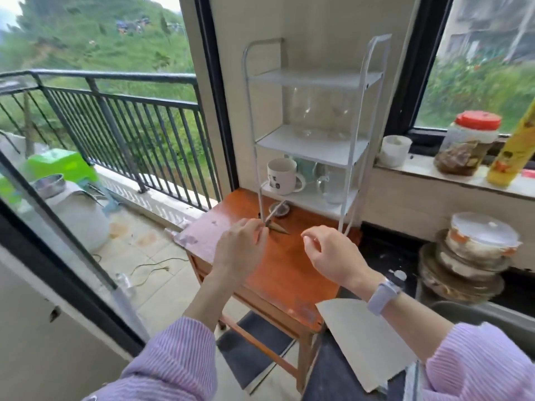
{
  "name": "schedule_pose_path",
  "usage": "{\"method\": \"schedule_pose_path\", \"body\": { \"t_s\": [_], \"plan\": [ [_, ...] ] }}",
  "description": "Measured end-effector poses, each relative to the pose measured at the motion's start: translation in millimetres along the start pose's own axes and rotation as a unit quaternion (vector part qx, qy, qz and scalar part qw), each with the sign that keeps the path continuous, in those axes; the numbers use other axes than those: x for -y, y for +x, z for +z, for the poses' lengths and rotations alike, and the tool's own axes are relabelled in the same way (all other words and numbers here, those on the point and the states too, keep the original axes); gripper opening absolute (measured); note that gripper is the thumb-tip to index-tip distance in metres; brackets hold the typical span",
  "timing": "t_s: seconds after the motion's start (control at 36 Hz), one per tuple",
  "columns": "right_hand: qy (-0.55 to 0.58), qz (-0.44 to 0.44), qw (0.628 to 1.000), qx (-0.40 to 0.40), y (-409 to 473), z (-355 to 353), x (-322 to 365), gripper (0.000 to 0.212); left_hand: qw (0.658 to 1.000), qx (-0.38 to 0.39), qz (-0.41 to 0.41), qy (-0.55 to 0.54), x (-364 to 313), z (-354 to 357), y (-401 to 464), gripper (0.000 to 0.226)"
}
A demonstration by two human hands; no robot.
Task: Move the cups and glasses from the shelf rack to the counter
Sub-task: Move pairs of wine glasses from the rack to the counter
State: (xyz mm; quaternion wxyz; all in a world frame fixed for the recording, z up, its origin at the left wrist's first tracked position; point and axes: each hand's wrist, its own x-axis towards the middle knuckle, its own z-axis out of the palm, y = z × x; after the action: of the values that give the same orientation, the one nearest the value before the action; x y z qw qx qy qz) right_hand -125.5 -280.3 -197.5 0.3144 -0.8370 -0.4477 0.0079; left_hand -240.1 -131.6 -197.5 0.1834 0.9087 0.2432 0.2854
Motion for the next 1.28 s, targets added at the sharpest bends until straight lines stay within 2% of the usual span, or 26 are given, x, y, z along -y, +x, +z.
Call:
{"method": "schedule_pose_path", "body": {
  "t_s": [0.19,0.42,0.61,0.69,0.81,0.92,0.97,1.06,1.14,1.28],
  "plan": [
    [0.0,0.035,0.997,-0.062,85.0,3.1,-9.1,0.028,0.996,0.01,0.083,-0.012,22.5,34.4,117.3,0.021],
    [-0.015,0.092,0.984,-0.153,179.3,0.7,-17.2,0.028,0.982,0.068,0.172,-0.041,37.2,66.7,239.5,0.033],
    [-0.046,0.178,0.961,-0.207,245.4,-1.4,-35.8,0.04,0.979,0.136,0.142,-0.053,31.1,101.2,313.9,0.065],
    [-0.006,0.23,0.947,-0.222,272.5,-4.6,-50.4,0.049,0.976,0.161,0.107,-0.097,23.9,116.3,339.8,0.079],
    [0.065,0.288,0.918,-0.265,300.8,-13.1,-72.3,0.042,0.971,0.16,0.094,-0.153,15.7,134.2,359.8,0.087],
    [0.112,0.264,0.91,-0.298,317.3,-21.7,-86.8,0.043,0.953,0.162,0.044,-0.251,9.3,146.6,379.1,0.092],
    [0.163,0.254,0.902,-0.31,323.9,-26.9,-90.6,0.044,0.917,0.183,-0.005,-0.354,6.8,148.0,388.5,0.088],
    [0.221,0.251,0.885,-0.323,332.8,-32.2,-93.8,0.04,0.873,0.185,-0.041,-0.449,4.3,144.3,395.6,0.066],
    [0.254,0.242,0.877,-0.329,339.2,-32.1,-93.9,0.028,0.858,0.18,-0.041,-0.478,3.4,141.1,396.7,0.046],
    [0.28,0.253,0.85,-0.366,336.7,-27.5,-91.8,0.019,0.846,0.169,-0.039,-0.504,2.6,127.8,382.9,0.042]
  ]
}}
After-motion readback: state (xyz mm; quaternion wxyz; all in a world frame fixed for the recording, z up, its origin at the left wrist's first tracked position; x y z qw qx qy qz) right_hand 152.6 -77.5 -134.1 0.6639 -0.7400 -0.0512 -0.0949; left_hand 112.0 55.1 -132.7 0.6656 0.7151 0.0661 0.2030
